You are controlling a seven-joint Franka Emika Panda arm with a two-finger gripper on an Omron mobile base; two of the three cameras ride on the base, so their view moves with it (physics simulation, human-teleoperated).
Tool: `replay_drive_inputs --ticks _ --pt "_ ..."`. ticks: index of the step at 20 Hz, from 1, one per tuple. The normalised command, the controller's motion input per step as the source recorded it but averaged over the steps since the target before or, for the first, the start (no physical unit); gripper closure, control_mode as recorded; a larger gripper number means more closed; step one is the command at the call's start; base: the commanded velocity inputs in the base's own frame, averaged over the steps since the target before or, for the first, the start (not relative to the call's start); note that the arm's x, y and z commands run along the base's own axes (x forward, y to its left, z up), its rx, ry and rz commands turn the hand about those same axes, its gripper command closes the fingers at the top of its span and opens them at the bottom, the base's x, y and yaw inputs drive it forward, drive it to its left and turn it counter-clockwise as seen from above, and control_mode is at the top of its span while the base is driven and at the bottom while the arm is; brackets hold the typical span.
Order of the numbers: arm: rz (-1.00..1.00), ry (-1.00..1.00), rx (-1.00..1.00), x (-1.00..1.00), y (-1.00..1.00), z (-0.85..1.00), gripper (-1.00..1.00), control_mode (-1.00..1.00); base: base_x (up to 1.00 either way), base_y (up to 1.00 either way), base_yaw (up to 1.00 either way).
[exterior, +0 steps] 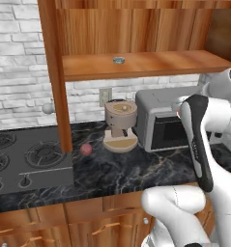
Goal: Restock the canned food cabinet by taking the new fresh canned food from the counter and placing it in the cabinet. Then, take the old canned food from the cabinet and place it on the counter.
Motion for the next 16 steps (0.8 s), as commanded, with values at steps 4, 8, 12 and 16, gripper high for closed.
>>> replay_drive_inputs --ticks 4,8,12,16 --pt "0.0 0.0 -0.05 0.39 -0.05 1.0 1.0 -1.0 0.0 0.0 0.0" --pt "0.0 -0.04 0.0 0.93 -0.01 1.0 1.0 -1.0 0.0 0.0 0.0" --pt "-0.02 -0.16 0.03 0.75 -0.08 0.79 1.0 -1.0 0.0 0.0 0.0" --pt "0.0 -0.08 0.0 0.39 -0.02 -0.01 1.0 -1.0 0.0 0.0 0.0"
